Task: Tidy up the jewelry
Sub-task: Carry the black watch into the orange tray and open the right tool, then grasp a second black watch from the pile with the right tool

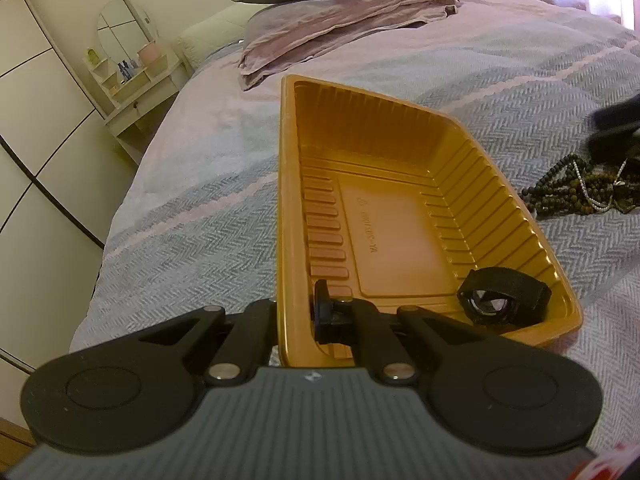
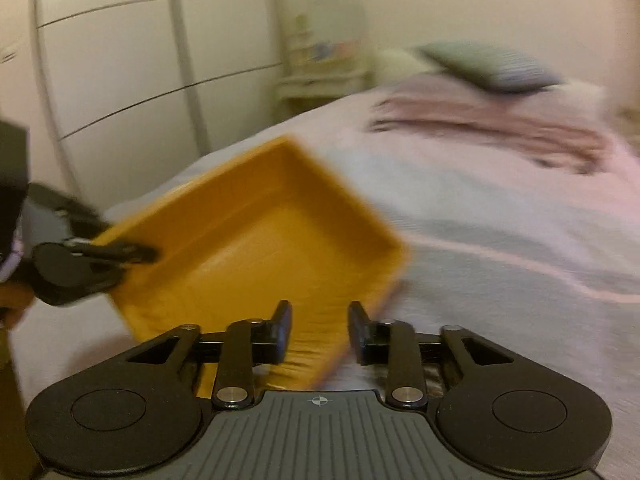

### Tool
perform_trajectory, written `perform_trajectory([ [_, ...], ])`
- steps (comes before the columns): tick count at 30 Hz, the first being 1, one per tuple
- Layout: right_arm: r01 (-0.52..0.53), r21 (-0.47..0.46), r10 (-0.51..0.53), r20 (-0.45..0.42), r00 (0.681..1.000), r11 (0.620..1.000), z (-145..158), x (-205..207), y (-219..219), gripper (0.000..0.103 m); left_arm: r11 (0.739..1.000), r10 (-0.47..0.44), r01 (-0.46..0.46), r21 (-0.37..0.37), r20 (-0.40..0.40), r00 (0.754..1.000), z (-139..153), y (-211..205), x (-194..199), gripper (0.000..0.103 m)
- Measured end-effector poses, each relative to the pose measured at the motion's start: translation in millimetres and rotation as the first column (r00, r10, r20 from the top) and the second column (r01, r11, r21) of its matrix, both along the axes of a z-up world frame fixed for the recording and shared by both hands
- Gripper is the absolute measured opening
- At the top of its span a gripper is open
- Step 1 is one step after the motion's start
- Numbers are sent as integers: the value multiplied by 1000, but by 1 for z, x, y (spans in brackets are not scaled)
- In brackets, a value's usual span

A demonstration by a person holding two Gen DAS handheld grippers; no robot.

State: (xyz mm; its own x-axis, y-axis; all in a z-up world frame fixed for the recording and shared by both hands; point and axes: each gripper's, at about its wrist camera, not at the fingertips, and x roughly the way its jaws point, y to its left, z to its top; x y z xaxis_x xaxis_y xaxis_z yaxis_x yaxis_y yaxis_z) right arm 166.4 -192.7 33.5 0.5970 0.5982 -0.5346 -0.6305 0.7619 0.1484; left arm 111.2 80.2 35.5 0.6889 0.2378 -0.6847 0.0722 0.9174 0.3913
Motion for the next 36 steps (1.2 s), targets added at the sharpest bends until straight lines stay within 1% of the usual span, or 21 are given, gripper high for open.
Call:
perform_trajectory([
  [2,112,-29,-112,25,993,993,-3,-5,-37,41,1000,0,0,-1,4,1000,0,0,-1,3],
  [5,252,-97,-250,33,968,963,-18,-11,-88,42,1000,7,-7,-8,9,1000,-2,0,-2,2],
  [7,302,-132,-303,15,953,944,-31,-16,-113,42,1000,11,-11,-9,12,1000,-2,0,-4,2],
  [9,317,-161,-322,-6,947,935,-44,-21,-130,42,1000,14,-14,-7,14,1000,-2,-1,-5,2],
  [12,277,-180,-286,-26,958,944,-59,-27,-135,42,1000,19,-19,-8,11,1000,-2,-1,-4,2],
  [14,232,-207,-241,-18,970,950,-67,-30,-130,42,1000,22,-22,-8,9,1000,-2,-1,-3,2],
  [17,151,-269,-155,7,988,951,-74,-30,-108,42,1000,26,-26,-6,7,1000,-2,-3,-2,2],
  [20,95,-352,-85,44,995,931,-88,-24,-94,42,1000,28,-28,-5,7,1000,-2,-4,-2,2],
  [22,58,-394,-41,52,998,917,-92,-20,-84,42,1000,28,-28,-7,6,1000,-1,-3,-2,2],
  [26,1,-484,44,82,996,875,-103,-16,-67,42,1000,27,-27,-7,5,1000,-1,-3,-2,2],
  [28,-12,-511,72,98,993,860,-105,-17,-62,41,1000,27,-27,-8,4,1000,-1,-2,-1,2],
  [30,-23,-531,88,98,991,847,-109,-13,-58,37,1000,27,-27,-9,3,1000,-1,-2,-2,2],
  [32,-30,-548,97,94,991,836,-111,-12,-56,22,1000,27,-27,-9,4,1000,-1,-2,-2,2],
  [33,-33,-555,99,90,991,831,-112,-11,-55,19,1000,26,-26,-9,5,1000,-1,-2,-2,2],
  [36,-29,-553,95,90,991,832,-110,-11,-55,18,1000,26,-26,-9,5,1000,-1,-2,-2,2],
])
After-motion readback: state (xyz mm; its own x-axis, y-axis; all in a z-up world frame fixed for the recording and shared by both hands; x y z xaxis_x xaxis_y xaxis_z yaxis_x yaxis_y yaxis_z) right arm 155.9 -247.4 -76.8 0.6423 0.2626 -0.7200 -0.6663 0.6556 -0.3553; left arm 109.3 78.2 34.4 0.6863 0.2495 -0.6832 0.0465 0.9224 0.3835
